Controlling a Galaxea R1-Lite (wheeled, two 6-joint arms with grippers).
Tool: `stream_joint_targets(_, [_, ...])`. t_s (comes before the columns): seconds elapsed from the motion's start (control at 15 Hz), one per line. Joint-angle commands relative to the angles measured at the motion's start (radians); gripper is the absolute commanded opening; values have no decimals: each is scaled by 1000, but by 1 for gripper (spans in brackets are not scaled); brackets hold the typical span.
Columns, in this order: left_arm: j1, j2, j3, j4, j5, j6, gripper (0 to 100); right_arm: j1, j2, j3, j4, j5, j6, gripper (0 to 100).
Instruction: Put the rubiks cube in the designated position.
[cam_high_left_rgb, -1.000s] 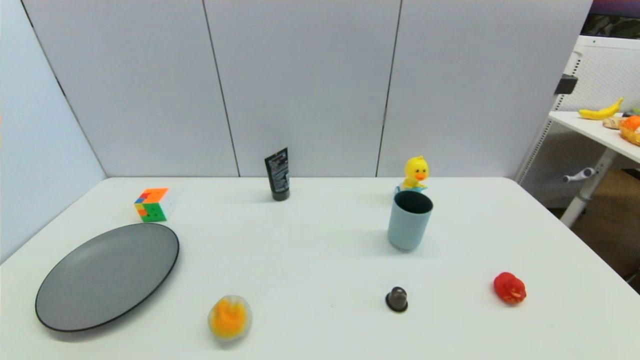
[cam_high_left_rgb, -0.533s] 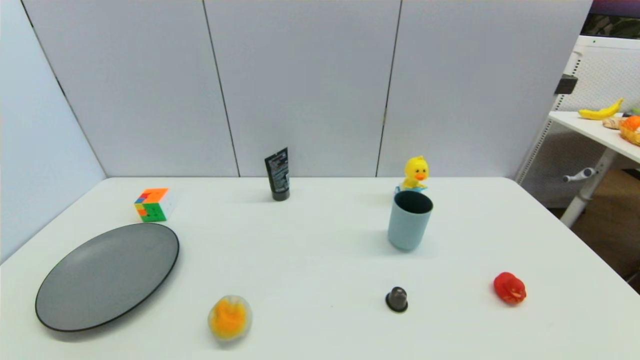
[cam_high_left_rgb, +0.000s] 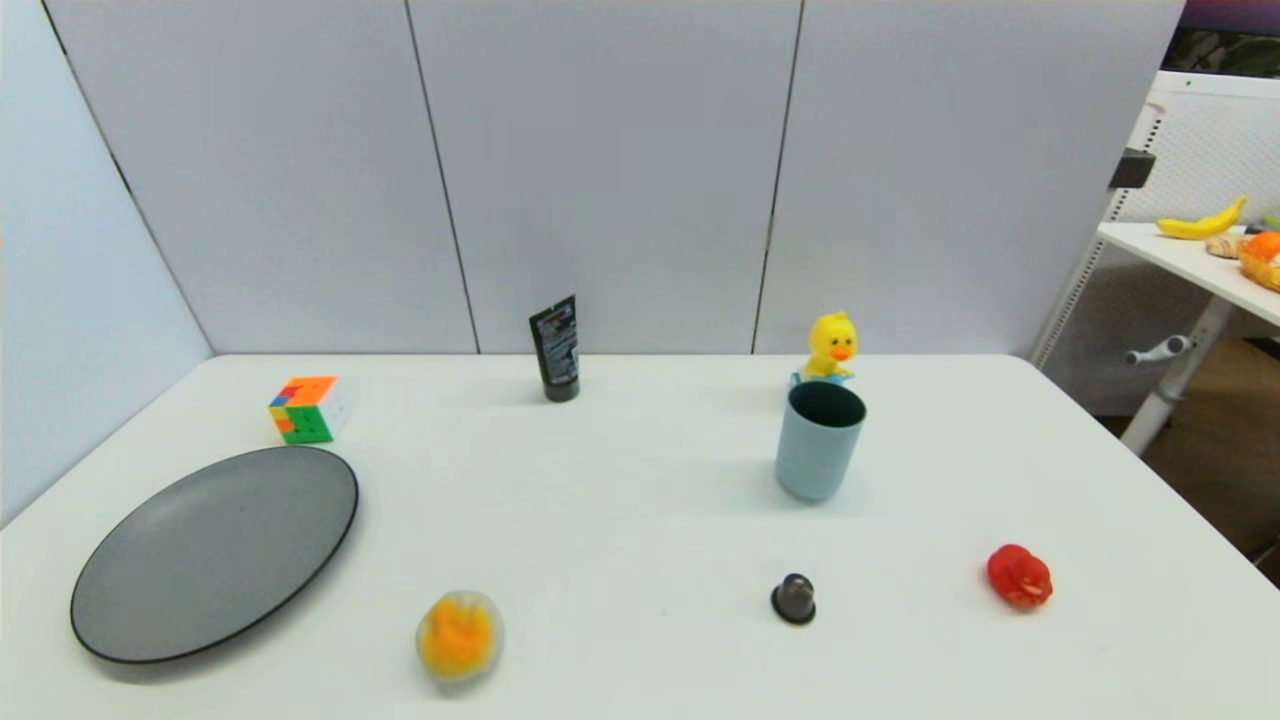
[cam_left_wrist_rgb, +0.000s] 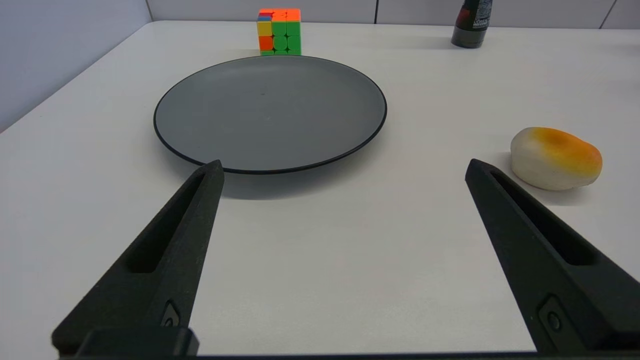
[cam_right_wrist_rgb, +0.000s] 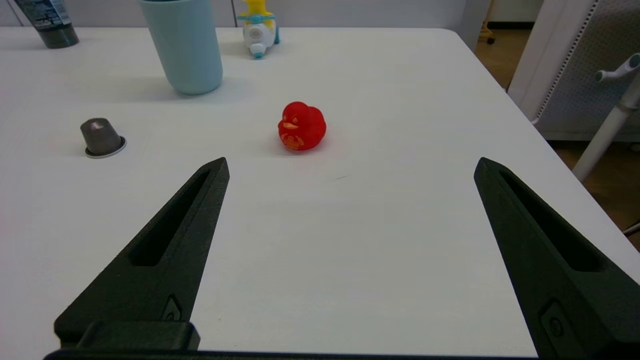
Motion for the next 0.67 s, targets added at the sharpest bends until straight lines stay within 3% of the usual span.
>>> stream_joint_targets(0.07, [0,3,0,0,0,0,100,1,1,0,0,0,0,100])
stream_joint_targets(0.67, [0,3,0,0,0,0,100,1,1,0,0,0,0,100])
